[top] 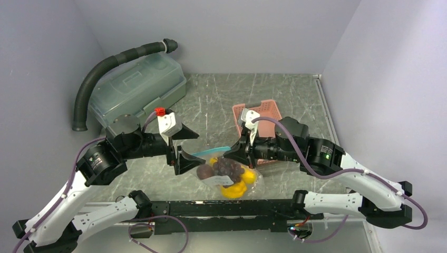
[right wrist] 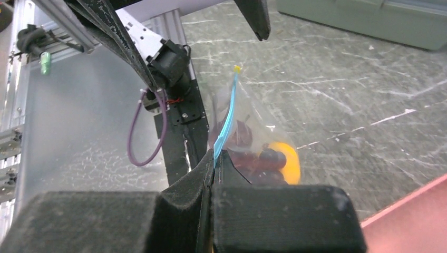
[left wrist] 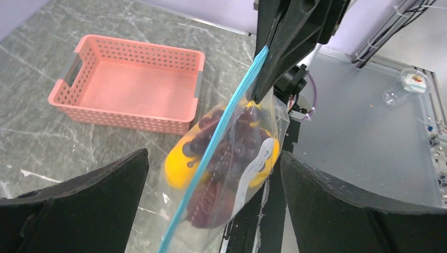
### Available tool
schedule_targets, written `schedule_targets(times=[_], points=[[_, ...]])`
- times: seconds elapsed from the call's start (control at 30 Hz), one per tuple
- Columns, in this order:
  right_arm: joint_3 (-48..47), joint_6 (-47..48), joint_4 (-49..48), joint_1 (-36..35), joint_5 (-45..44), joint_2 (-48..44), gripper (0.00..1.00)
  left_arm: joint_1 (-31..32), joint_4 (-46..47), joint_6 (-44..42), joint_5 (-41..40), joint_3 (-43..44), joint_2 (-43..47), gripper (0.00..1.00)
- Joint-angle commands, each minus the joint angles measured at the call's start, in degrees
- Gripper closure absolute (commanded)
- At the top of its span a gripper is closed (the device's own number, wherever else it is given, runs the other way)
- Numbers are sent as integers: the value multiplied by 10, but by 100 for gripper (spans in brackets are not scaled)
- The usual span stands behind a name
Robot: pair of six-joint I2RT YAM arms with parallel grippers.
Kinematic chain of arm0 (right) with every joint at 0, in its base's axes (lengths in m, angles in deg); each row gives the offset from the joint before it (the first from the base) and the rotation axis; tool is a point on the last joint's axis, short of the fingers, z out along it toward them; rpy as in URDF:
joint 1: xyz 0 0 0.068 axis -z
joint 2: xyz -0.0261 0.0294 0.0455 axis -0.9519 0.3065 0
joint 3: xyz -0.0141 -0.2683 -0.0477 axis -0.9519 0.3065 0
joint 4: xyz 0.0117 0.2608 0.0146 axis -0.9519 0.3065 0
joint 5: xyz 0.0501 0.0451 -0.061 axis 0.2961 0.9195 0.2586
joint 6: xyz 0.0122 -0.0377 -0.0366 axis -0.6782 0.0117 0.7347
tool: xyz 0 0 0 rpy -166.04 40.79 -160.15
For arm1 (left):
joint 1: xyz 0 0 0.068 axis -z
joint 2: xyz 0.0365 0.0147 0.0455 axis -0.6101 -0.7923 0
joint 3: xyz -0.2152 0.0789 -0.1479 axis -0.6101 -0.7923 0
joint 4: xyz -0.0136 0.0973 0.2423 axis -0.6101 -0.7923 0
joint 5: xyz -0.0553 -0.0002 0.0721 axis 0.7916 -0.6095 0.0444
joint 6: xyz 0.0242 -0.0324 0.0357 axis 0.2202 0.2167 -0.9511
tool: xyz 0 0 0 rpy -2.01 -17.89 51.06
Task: Place the food in the zip-top bag and seal the zipper
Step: Place the zipper food storage bag at the center of the board.
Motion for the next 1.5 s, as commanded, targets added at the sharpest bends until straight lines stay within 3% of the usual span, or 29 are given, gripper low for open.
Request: schedule_targets(times=[0.0, 0.4, 1.03, 1.27, 1.47], points=[[-25, 4, -56, 1, 59, -4, 100, 0, 34, -18, 60, -4, 0, 0], [-29, -11, -101, 0, 76, 10, 100, 1, 32, -19, 118, -27, -11, 0], [-49, -20, -135, 0, 71, 15, 100, 1, 23, -27, 110, -60, -24, 9], [-44, -24, -140, 0, 77, 9, 100, 1, 17, -28, 105, -55, -36, 28], [-38, -23, -139, 0, 74, 5, 100, 1, 4, -29, 100, -46, -57, 64]])
